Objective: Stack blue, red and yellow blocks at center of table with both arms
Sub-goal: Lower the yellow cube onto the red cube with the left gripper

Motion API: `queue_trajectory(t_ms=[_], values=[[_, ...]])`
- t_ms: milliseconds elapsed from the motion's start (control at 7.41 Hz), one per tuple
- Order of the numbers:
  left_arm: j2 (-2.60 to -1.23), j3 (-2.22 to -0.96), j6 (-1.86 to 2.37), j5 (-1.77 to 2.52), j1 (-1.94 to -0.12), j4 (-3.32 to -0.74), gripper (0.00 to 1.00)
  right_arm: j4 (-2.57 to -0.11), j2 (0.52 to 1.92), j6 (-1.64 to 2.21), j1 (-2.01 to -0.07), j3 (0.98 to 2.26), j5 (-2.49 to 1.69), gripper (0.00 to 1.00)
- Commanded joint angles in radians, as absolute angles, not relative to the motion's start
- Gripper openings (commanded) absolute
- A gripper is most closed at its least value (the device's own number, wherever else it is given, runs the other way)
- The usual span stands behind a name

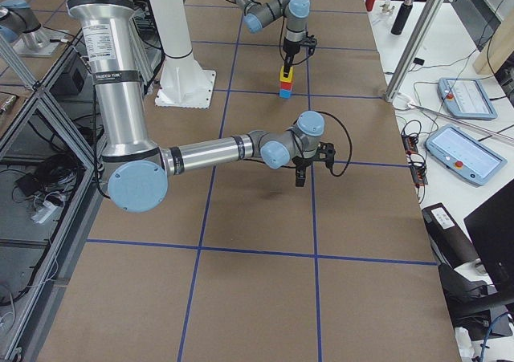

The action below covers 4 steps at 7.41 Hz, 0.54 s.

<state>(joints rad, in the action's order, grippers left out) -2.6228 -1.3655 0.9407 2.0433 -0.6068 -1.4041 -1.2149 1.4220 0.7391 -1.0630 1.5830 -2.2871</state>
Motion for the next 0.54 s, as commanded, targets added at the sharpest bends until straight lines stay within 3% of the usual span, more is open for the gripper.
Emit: queue_trajectory(t_ms=[0, 405], values=[[-2.622, -1.367, 0.942, 2.043, -0.607, -1.404, 0.00, -1.215, 1.422, 0.738, -1.063, 1.580, -2.287, 1.00], [-2.620, -1.367, 0.940, 2.026, -0.609, -1.405, 0.00, -1.215, 1.420, 0.738, -1.063, 1.575, -2.287, 1.00]])
